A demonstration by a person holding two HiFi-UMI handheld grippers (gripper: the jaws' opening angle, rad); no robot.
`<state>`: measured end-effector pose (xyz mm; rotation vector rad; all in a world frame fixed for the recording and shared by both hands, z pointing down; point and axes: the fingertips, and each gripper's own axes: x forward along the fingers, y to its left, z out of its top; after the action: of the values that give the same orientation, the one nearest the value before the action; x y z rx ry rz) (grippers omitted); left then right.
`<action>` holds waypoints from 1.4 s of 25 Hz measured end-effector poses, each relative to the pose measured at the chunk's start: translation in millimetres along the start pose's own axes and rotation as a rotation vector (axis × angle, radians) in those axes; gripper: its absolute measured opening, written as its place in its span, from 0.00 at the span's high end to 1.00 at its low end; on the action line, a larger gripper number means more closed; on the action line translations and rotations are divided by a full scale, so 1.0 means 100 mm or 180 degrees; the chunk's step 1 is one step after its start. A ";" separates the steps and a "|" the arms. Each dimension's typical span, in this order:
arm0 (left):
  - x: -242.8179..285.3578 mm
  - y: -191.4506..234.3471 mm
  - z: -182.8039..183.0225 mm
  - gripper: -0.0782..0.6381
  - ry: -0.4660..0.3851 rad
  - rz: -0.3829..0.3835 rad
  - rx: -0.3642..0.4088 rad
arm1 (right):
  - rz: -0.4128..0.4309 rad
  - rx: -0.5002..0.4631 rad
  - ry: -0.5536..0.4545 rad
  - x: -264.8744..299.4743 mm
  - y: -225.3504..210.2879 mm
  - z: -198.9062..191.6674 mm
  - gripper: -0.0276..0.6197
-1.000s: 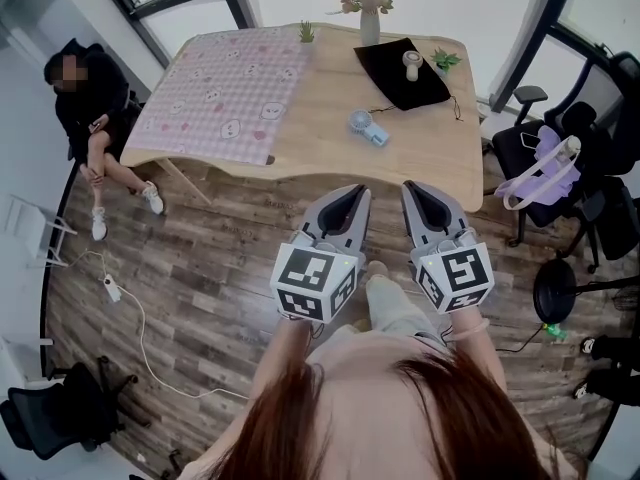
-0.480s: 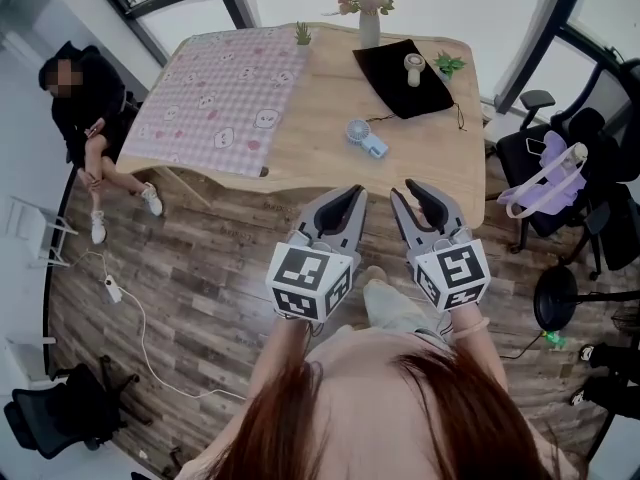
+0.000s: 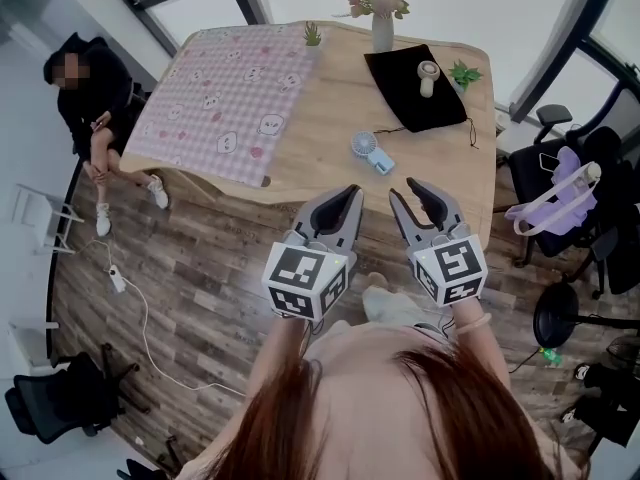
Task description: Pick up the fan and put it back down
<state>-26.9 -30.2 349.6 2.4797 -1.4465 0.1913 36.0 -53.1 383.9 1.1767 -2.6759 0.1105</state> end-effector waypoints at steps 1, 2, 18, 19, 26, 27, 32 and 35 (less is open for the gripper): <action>0.05 0.04 0.01 0.87 -0.0001 0.0020 -0.0009 | 0.0025 -0.0016 0.0018 0.06 -0.04 -0.01 0.76; 0.10 0.07 0.02 0.87 -0.0002 0.0041 -0.0019 | 0.0050 -0.0032 0.0038 0.12 -0.08 -0.02 0.76; 0.69 0.59 0.05 0.87 0.0044 0.0224 -0.0137 | 0.0329 -0.0129 0.0379 0.95 -0.46 -0.34 0.69; 0.71 0.63 0.05 0.87 0.0049 0.0215 -0.0138 | 0.0328 -0.0130 0.0404 1.00 -0.47 -0.37 0.68; 0.90 0.86 0.03 0.87 0.0115 0.0117 -0.0125 | 0.0308 -0.0157 0.0595 1.33 -0.54 -0.56 0.66; 0.93 0.89 0.03 0.87 0.0125 0.0097 -0.0119 | 0.0301 -0.0166 0.0627 1.38 -0.56 -0.60 0.66; 1.04 1.02 0.00 0.87 0.0172 0.0016 -0.0084 | 0.0291 -0.0176 0.0794 1.59 -0.63 -0.82 0.64; 1.09 1.09 -0.03 0.87 0.0183 -0.0028 -0.0093 | 0.0289 -0.0167 0.0896 1.68 -0.64 -0.95 0.63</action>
<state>-68.3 -171.2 396.4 2.4365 -1.4054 0.2360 -11.6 -202.8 513.0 0.9459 -2.4678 0.2030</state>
